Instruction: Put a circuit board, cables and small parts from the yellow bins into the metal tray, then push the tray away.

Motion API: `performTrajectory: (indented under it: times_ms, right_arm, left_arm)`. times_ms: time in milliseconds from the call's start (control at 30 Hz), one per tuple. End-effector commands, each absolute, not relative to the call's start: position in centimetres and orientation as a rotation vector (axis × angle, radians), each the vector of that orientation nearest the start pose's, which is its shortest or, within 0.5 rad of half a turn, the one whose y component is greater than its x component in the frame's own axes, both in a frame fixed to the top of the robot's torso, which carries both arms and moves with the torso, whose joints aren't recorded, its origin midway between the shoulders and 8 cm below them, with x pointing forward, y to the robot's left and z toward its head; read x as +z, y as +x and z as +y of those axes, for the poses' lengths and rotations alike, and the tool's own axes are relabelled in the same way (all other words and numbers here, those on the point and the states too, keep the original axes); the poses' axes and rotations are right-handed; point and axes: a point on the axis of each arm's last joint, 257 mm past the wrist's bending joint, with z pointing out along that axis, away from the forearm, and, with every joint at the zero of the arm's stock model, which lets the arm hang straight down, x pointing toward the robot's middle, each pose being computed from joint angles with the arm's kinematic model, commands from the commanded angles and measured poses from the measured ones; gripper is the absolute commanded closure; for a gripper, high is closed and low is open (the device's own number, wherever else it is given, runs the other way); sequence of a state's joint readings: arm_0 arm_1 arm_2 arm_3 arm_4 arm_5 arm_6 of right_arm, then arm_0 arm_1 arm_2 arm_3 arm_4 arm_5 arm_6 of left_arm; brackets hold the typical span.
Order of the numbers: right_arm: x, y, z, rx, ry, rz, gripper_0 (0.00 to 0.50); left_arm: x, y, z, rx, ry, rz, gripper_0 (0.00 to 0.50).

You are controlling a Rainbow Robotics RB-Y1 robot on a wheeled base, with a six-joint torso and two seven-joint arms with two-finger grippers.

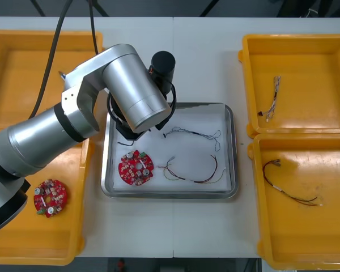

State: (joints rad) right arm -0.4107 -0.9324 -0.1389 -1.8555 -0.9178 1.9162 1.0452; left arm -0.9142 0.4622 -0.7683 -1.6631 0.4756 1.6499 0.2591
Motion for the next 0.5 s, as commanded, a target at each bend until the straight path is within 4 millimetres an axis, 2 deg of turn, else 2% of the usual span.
performTrajectory:
  times_ms: [33, 233, 500]
  right_arm:
    - [-13.5, 41.2, -40.3, -0.003, 0.386, 2.739, 0.0]
    - [-14.2, 40.4, -39.4, -0.005, 0.351, 2.747, 0.0]
    - [-15.6, 38.0, -38.9, -0.082, 0.268, 2.75, 0.0]
  left_arm:
    - [-22.5, 49.8, 6.8, -0.262, -1.049, 2.368, 0.5]
    - [-23.7, 49.5, 6.4, -0.257, -1.025, 2.363, 0.5]
    - [-24.7, 49.1, 5.7, -0.264, -0.998, 2.36, 0.5]
